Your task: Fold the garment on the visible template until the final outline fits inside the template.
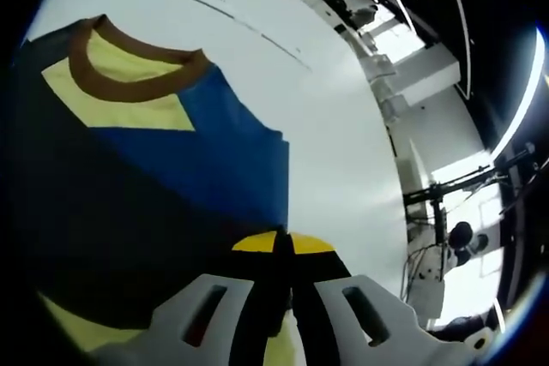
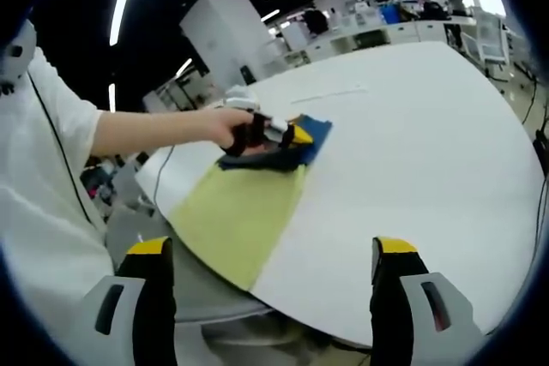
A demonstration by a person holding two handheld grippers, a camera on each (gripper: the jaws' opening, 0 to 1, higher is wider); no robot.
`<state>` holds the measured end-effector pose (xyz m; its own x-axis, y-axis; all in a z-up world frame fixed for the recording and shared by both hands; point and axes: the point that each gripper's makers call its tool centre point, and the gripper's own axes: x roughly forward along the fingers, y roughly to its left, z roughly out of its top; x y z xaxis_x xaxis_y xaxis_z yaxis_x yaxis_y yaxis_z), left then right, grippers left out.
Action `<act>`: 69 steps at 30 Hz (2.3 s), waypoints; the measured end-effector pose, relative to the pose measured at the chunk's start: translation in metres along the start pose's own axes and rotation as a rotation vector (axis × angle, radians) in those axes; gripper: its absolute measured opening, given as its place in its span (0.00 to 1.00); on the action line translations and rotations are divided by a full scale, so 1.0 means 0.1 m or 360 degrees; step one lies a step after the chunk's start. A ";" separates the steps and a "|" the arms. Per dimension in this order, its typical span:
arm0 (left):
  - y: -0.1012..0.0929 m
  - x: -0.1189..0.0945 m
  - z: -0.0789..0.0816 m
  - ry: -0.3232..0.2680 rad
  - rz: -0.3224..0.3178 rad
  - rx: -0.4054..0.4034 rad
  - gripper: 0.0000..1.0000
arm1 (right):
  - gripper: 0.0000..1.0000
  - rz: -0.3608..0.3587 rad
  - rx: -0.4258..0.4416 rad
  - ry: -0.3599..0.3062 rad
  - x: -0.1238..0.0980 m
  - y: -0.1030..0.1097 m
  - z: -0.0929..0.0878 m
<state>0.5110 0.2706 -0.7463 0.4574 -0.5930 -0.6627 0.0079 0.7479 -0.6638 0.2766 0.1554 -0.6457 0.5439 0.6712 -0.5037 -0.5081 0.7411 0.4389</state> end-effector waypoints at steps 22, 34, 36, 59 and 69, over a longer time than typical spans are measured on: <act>-0.12 0.06 0.03 -0.0032 -0.0113 -0.0074 0.02 | 0.95 -0.0016 0.0003 -0.0015 -0.03 0.00 0.01; -0.16 0.10 -0.01 -0.0038 -0.0205 -0.0192 0.07 | 0.95 -0.0032 -0.0002 -0.0031 -0.08 0.04 0.03; -0.15 0.10 -0.01 -0.0044 -0.0218 -0.0240 0.09 | 0.95 -0.0036 -0.0002 -0.0030 -0.08 0.04 0.02; -0.08 -0.31 0.04 -0.0058 -0.0171 0.0009 0.18 | 0.95 -0.0019 -0.0082 -0.0037 -0.10 0.25 0.14; -0.03 -0.68 0.06 -0.0098 -0.0188 0.0085 0.23 | 0.95 0.0009 -0.0157 -0.0035 -0.09 0.43 0.21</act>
<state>0.4850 0.3109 -0.6971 0.5040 -0.6598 -0.5573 0.1114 0.6895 -0.7156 0.2640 0.1813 -0.6064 0.5547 0.6764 -0.4846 -0.5739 0.7327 0.3658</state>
